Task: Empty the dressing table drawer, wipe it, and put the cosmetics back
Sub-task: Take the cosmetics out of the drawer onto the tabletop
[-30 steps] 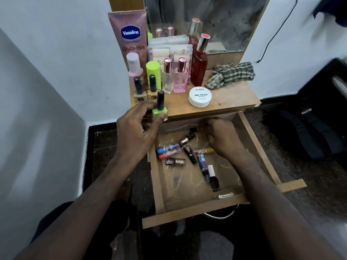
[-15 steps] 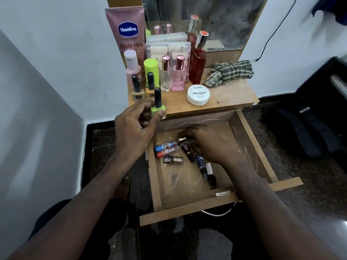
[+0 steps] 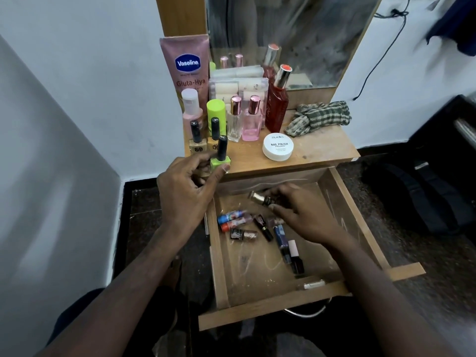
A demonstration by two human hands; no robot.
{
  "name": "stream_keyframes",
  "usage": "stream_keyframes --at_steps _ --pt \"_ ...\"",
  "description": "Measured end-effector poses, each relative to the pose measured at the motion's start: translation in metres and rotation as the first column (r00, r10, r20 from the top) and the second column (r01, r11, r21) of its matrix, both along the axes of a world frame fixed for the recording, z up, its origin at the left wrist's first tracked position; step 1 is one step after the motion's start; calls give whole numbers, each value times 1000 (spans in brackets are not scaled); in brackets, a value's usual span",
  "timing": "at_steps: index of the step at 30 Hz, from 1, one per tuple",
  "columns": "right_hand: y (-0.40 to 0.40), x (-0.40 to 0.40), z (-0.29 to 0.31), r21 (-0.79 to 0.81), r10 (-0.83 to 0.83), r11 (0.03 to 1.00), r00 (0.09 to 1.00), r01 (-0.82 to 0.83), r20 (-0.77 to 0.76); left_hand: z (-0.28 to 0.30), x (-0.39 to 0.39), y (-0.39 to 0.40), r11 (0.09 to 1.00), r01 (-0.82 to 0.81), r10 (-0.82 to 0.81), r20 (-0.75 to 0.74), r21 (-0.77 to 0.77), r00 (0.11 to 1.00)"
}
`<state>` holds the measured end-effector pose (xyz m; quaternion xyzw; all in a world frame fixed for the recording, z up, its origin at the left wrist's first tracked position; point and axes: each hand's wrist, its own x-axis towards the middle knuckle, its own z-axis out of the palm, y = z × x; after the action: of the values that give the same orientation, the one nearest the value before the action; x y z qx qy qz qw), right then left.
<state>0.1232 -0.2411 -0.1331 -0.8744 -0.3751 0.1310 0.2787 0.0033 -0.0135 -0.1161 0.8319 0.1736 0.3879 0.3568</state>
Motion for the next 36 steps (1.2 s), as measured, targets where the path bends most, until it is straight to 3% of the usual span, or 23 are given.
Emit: stream_keyframes --at_steps 3,5,7,14,21,23,25,28,32,36 --pt "-4 -14 16 334 14 931 904 144 -428 0 5 -1 1000 12 -12 12 -12 1000" --pt "10 -23 25 510 69 813 824 281 -563 0 7 2 1000 16 -16 11 -24 1000" --pt "23 -30 31 570 55 726 794 384 -605 -1 11 0 999 38 -38 -3 4 999" --pt "52 -30 29 632 92 586 734 507 -673 -3 17 2 997 58 -58 10 47 998" --pt "54 -27 27 607 53 568 711 556 -701 -8 19 3 999 33 -33 49 11 998" --pt "52 -26 26 588 -70 603 770 539 -635 -8 21 3 1000 16 -17 50 25 999" --pt "50 -25 27 574 -222 662 858 482 -463 -8 23 3 999 2 -3 47 33 999" --pt "53 -22 35 570 -354 714 912 407 -209 -8 26 3 1000 -10 9 47 22 999" --pt "68 -8 44 501 -381 825 912 262 151 -7 30 -2 1000 -29 28 36 5 999" --pt "83 6 44 411 -346 894 861 181 373 -5 34 -6 999 -47 47 42 -9 998"
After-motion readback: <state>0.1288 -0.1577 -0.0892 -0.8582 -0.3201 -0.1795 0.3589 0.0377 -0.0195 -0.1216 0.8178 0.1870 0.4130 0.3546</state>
